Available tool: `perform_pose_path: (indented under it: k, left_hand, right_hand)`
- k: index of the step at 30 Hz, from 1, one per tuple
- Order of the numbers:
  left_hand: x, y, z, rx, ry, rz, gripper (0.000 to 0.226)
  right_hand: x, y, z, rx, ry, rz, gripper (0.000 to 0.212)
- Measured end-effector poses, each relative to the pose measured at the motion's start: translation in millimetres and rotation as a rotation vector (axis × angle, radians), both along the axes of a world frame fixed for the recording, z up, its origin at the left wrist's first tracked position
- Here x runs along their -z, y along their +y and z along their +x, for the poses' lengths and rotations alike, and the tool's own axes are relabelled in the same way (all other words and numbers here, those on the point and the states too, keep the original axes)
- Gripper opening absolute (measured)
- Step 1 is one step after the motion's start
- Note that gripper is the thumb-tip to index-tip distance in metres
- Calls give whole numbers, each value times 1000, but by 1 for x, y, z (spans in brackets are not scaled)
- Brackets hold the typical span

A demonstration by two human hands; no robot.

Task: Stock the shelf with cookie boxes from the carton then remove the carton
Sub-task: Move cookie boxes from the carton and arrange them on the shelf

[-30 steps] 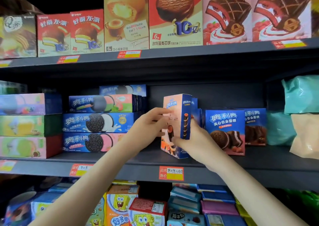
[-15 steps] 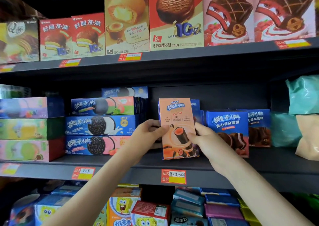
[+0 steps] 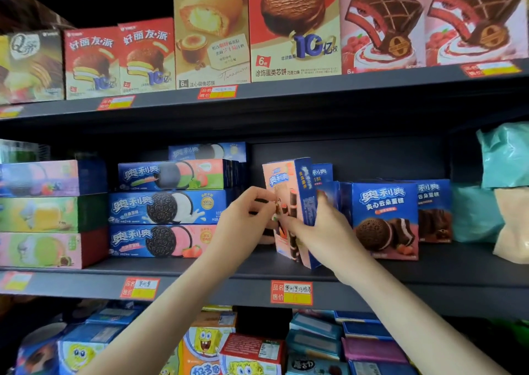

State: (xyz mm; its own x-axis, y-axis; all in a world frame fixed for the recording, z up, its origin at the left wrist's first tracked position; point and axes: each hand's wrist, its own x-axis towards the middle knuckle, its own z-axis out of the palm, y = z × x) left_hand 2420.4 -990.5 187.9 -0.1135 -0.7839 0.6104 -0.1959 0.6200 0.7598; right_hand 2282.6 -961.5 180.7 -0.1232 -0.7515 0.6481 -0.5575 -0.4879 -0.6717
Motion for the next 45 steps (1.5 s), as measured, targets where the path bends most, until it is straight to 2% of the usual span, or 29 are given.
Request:
perform_pose_path:
  k: [1,3,6,8,10,13,22,25,28,32,36,40,45]
  left_hand:
    - [1,-2,1,-47,-38,-10,12]
    - [4,-6,3,-155,-137,-11,34]
    - [6,-11,7,-122,-152,109,58]
    - [8,-12,8,24,-68,220,55]
    - [8,-12,8,105,-47,252,42]
    - [8,-10,8,120,-56,202,28]
    - [10,-10,12,89,-19,151,27]
    - [10,-11,13,61,-20,144,28]
    - [9,-14,12,-22,-98,104,29]
    - [5,-16,6,-209,-239,-2,33]
    - [0,-19,2,-258,-277,19,35]
    - [-1,-24,7,-176,-238,80,32]
    - [-3,-27,9,-147,-198,119,32]
  right_hand:
    - [0,-2,-1,-52,-117,22,26]
    - [0,-6,-4,-194,-338,96,23]
    - [0,-9,-9,-315,-479,177,28]
    - [-1,-11,-11,-331,-474,196,28]
    - [-2,-12,-11,-314,-459,210,26]
    - [-2,-13,-11,-312,-462,216,27]
    - [3,-19,-14,-287,-413,215,30]
    - [4,-22,-14,-224,-359,185,31]
    - [1,-25,-14,-112,-255,170,36]
    - [2,-29,-11,134,51,65,54]
    - [5,-28,-8,253,335,-99,50]
    - [4,-20,-12,219,424,53,34]
    - [2,-14,-14,166,461,151,30]
